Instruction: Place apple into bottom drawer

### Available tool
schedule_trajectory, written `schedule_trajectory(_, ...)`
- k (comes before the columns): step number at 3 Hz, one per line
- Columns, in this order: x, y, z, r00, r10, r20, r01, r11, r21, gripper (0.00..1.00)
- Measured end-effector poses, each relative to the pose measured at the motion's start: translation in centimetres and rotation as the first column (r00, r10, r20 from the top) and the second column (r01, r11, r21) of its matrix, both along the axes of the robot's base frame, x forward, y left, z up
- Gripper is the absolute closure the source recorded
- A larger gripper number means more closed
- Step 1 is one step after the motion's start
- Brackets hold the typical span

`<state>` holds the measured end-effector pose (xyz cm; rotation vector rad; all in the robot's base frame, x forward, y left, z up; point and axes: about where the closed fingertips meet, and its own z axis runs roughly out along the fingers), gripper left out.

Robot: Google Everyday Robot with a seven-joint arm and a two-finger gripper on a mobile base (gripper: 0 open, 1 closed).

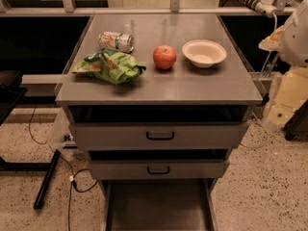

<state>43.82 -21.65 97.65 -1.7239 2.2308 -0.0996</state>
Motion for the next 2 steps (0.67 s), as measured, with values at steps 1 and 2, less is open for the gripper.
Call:
schedule_trajectory(1,0.0,0.0,0.0,1.0000,0.000,0.001,0.000,1.000,0.000,0.00)
schedule_trajectory(2,1.3,1.1,-0.3,0.9986,0.037,0.038,-0.037,0.999,-0.010,0.00)
